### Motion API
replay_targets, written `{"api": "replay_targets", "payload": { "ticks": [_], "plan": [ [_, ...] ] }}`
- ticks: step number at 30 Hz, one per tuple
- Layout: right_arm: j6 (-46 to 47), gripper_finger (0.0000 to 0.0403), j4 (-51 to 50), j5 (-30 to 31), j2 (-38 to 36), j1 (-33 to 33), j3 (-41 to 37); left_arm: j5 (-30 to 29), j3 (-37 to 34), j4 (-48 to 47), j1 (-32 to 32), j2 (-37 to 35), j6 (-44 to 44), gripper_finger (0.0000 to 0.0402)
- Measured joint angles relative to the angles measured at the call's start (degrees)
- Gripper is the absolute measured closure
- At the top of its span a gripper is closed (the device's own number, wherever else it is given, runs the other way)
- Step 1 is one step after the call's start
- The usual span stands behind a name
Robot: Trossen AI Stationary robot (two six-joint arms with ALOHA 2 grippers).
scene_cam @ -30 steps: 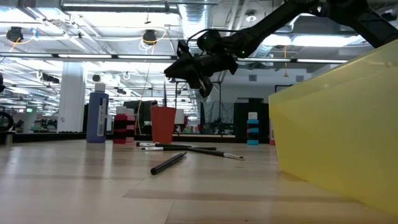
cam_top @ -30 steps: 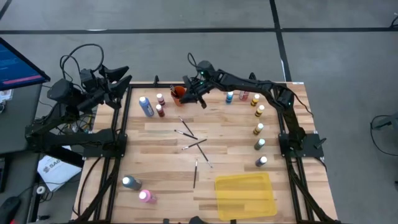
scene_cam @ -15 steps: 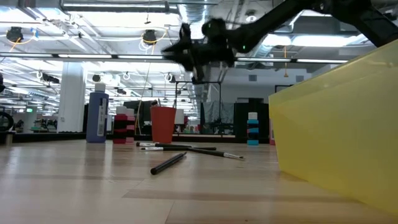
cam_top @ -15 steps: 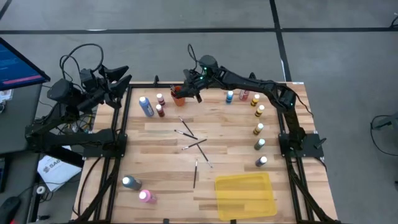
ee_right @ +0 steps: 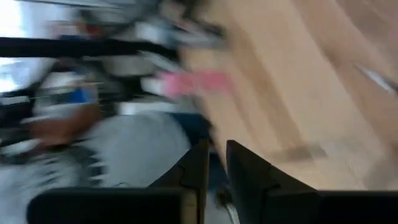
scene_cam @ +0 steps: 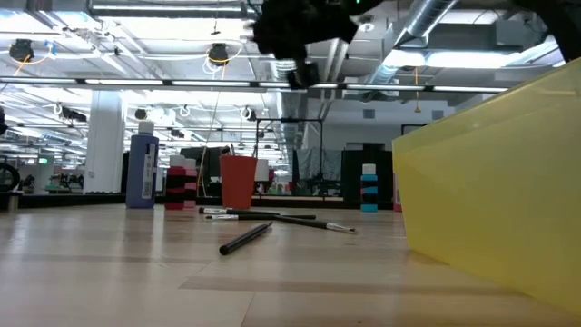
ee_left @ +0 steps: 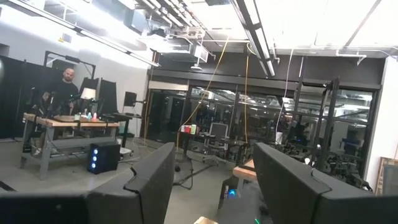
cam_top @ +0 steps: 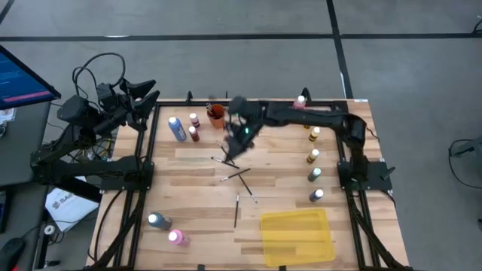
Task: Pick & Place Paint Supplies
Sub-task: Put the black paint brush into the orange cup
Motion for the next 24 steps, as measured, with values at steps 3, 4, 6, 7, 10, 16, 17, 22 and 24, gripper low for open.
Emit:
{"api": "replay_targets", "payload": {
  "ticks": [3, 4, 6, 7, 10, 16, 17, 22, 24],
  "plan": [
    [0.08, 0.0355, -14.61, 7.73, -0.11, 3.39, -0.01, 0.0, 0.0, -0.04, 0.01, -0.02, -0.09, 0.019],
    [0.41, 0.0357, -18.79, 9.76, 0.1, 4.45, -0.01, 0.0, 0.0, -0.04, 0.0, -0.01, -0.11, 0.019],
    [1.31, 0.036, -25.65, 14.43, 0.73, 6.59, -0.03, 0.0, 0.0, -0.07, 0.02, -0.02, -0.11, 0.019],
    [1.67, 0.036, -28.26, 17.34, 0.88, 7.71, -0.17, 0.01, 0.0, -0.07, 0.01, -0.02, -0.11, 0.019],
    [3.69, 0.0355, -29.65, 26.71, 1.71, 11.31, -0.04, 0.02, 0.0, -0.09, 0.02, -0.02, -0.13, 0.019],
    [8.55, 0.0326, -30.26, 37.92, 2.86, 16.47, -0.09, 0.02, 0.0, -0.08, 0.02, 0.0, -0.15, 0.019],
    [9.07, 0.032, -30.8, 38.5, 3.45, 17.01, -0.19, 0.02, 0.0, -0.09, 0.01, 0.0, -0.15, 0.019],
    [10.18, 0.0297, -30.89, 38.65, 6.89, 18.91, -0.18, 0.04, 0.0, -0.31, 0.0, 0.0, -0.17, 0.019],
    [10.37, 0.029, -29.67, 38.48, 8.84, 19.68, -0.19, 0.04, 0.0, -0.45, 0.01, 0.0, -0.19, 0.019]
  ]
}}
